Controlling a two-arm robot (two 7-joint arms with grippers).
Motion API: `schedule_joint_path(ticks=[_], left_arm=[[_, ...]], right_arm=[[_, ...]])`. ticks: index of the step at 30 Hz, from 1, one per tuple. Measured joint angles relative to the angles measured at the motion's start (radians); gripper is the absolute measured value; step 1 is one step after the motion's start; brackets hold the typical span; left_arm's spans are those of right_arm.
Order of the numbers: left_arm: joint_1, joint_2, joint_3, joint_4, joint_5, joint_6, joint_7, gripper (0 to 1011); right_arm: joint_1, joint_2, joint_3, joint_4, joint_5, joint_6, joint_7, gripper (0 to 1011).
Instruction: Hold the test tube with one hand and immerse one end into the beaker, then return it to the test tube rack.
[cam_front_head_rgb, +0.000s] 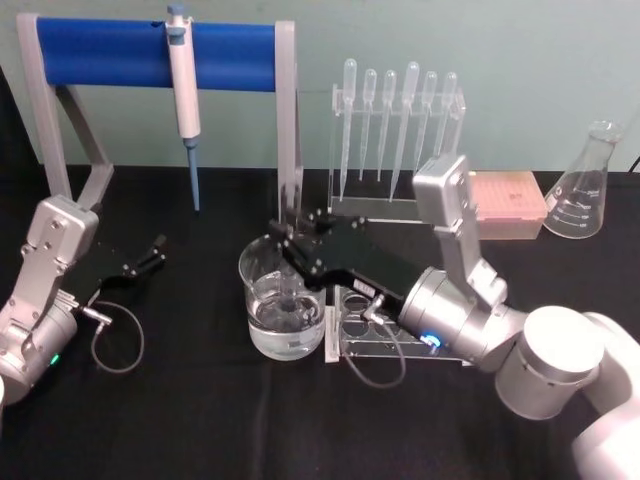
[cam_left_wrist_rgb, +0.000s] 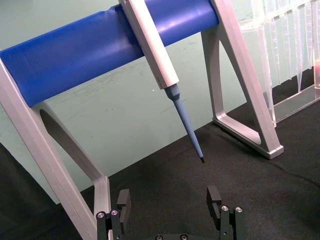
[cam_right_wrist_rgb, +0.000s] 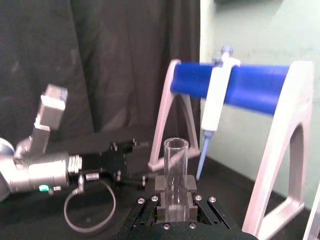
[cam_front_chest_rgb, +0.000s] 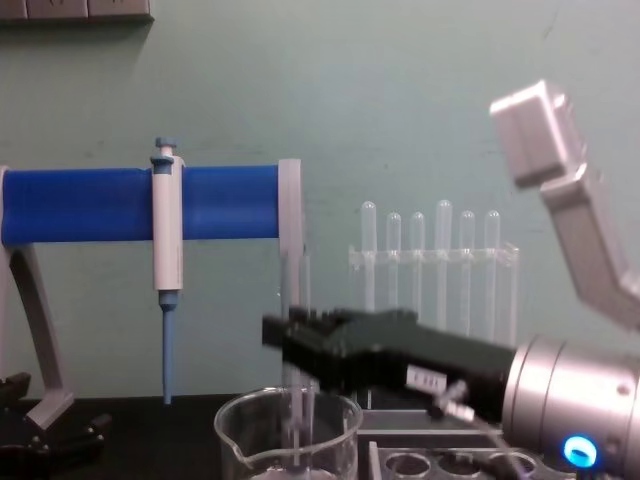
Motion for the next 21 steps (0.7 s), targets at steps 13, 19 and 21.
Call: schedule_joint_path(ticks=[13,19,21], left_arm=[[0.000,0.000,0.000,0.000,0.000,0.000,0.000,1000],[0.000,0.000,0.000,0.000,0.000,0.000,0.000,1000],[0.000,0.000,0.000,0.000,0.000,0.000,0.000,1000]], right_arm=[[0.010,0.057,0.061,-0.210,0.067,0.061,-0.014,226],[-0.034,0.130,0.105,-0.315,0.063,0.088,-0.062,226],[-0.055,0.150,0.120,-0.338,0.062,0.093,-0.074,226]])
